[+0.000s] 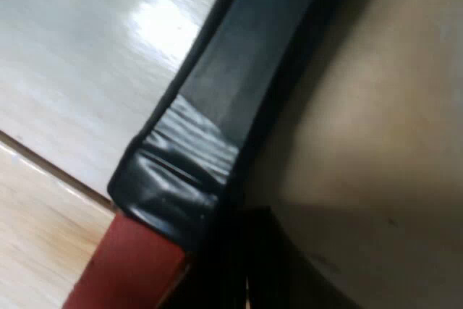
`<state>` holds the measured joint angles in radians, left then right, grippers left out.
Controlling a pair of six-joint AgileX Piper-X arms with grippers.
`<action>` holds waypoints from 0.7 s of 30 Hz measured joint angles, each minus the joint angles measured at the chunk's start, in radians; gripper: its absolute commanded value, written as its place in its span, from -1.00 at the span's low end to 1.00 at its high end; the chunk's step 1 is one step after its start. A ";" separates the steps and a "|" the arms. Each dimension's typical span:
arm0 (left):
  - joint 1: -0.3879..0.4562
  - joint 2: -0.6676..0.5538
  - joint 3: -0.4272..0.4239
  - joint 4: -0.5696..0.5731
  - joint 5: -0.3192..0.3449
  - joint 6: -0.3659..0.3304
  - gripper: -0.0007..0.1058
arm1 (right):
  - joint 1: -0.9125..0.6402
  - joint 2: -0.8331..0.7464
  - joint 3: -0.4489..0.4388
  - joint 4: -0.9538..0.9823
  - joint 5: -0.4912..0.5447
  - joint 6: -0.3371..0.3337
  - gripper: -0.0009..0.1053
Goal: Put the handle in the coffee machine
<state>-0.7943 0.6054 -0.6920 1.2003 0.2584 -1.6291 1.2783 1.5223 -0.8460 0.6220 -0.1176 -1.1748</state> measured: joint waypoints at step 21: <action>0.000 -0.015 0.000 0.030 -0.035 -0.010 0.30 | 0.001 0.226 -0.203 -0.294 -0.046 0.017 -0.98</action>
<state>-0.7943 0.5904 -0.6920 1.2307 0.2234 -1.6395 1.2790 1.7487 -1.0492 0.3282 -0.1633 -1.1577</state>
